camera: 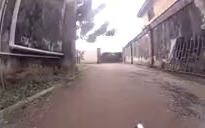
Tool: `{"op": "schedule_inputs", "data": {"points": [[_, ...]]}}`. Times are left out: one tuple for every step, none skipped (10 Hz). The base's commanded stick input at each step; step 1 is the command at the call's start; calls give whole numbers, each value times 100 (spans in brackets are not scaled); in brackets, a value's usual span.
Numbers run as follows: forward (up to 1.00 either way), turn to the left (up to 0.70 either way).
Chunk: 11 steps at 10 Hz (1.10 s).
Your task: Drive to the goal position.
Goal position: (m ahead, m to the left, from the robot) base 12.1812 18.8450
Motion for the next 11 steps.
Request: {"op": "schedule_inputs", "data": {"points": [[70,0],[70,0],[70,0],[70,0],[70,0],[70,0],[70,0],[70,0],[70,0],[70,0],[70,0]]}}
